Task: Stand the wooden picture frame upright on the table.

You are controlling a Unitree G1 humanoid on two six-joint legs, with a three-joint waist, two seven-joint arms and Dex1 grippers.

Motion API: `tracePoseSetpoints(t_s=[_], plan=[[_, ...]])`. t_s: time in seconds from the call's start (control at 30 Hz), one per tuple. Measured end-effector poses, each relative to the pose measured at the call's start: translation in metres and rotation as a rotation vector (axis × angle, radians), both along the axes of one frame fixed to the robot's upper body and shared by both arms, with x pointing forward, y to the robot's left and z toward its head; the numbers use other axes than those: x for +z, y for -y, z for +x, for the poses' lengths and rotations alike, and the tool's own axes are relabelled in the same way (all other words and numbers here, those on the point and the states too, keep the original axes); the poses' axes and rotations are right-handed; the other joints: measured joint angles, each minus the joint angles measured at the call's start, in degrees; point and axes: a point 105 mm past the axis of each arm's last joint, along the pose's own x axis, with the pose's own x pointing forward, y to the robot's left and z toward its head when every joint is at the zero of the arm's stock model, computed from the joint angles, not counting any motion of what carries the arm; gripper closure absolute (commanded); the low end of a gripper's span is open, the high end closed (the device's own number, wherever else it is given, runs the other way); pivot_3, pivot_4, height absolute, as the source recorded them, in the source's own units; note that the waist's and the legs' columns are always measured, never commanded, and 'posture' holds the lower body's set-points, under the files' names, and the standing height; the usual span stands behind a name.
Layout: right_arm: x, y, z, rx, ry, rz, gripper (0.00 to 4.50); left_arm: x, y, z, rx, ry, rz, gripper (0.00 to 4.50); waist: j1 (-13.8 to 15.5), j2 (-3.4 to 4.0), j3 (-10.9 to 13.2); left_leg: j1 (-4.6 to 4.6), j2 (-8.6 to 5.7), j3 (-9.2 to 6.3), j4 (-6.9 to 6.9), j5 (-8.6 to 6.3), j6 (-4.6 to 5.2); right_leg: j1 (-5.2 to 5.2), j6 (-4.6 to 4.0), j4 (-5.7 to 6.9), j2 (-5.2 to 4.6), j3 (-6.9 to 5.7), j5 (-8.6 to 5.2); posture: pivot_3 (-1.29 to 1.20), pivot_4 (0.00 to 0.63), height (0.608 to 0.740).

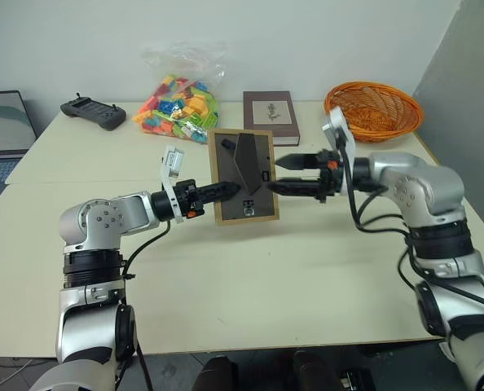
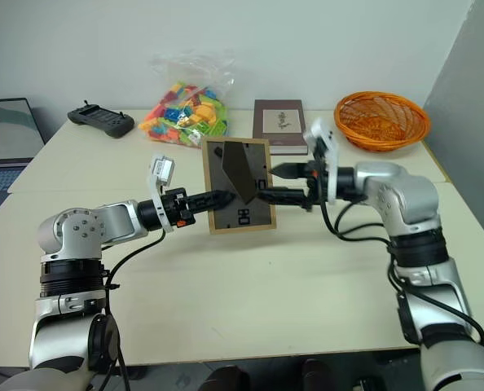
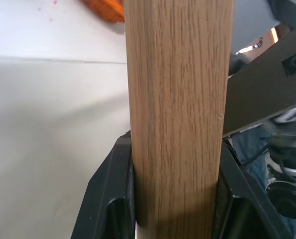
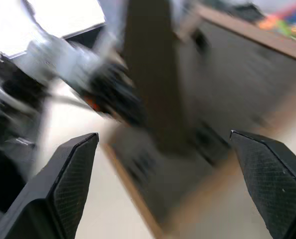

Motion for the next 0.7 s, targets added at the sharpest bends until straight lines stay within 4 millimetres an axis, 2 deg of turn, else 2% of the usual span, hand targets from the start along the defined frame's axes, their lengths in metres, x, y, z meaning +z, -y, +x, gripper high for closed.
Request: tracePoseSetpoints(t_s=[0.1,0.2,0.3,0.37,0.47,0.57,0.7], plan=[[-0.015,0.035,0.01,-0.073,0.241,-0.172,0.02,-0.004,-0.002,-0.008,-0.039,-0.133,-0.047,3.21,-0.23,-0.03,0.02,0.0,0.02,0.02,0.0,0.01,-0.02,-0.01,0.01,0.0,0.02,0.0,-0.01,0.0,0.15,0.74],[-0.016,0.063,0.023,-0.143,0.641,-0.376,0.02,-0.004,-0.005,-0.016,-0.087,-0.236,-0.116,3.21,-0.55,-0.04,0.03,0.07,0.09,0.18,0.0,0.11,-0.19,-0.01,0.01,0.05,0.02,0.06,-0.01,0.0,0.15,0.74],[-0.018,0.071,0.026,-0.149,0.964,-0.488,0.02,-0.002,-0.01,-0.021,-0.114,-0.28,-0.15,3.21,-0.86,-0.05,0.03,0.14,0.19,0.32,-0.01,0.19,-0.33,-0.05,0.01,0.09,0.08,0.16,-0.01,0.0,0.15,0.74],[-0.018,0.057,0.021,-0.084,1.164,-0.503,0.02,0.001,-0.01,-0.024,-0.136,-0.298,-0.167,3.21,-1.07,-0.05,0.03,0.13,0.21,0.45,-0.02,0.25,-0.44,-0.14,0.01,0.15,0.09,0.29,-0.01,0.0,0.15,0.74],[-0.006,0.017,0.008,0.038,1.431,-0.417,0.02,0.002,-0.007,-0.026,-0.162,-0.333,-0.196,3.21,-1.15,-0.08,0.05,0.1,0.18,0.64,-0.01,0.34,-0.6,-0.39,0.01,0.37,0.1,0.56,-0.02,0.0,0.15,0.74],[-0.001,-0.008,0.004,0.09,1.57,-0.363,0.02,0.003,-0.002,-0.03,-0.187,-0.346,-0.205,3.21,-0.99,-0.1,0.05,0.11,0.16,0.67,0.02,0.36,-0.63,-0.42,0.0,0.41,0.1,0.63,-0.02,0.0,0.15,0.74],[-0.012,-0.026,0.003,0.133,1.649,-0.334,0.02,0.01,0.002,-0.035,-0.216,-0.337,-0.234,3.21,-0.45,-0.11,0.05,0.11,0.09,0.72,0.03,0.36,-0.63,-0.43,0.0,0.42,0.08,0.74,-0.02,0.0,0.15,0.74]])
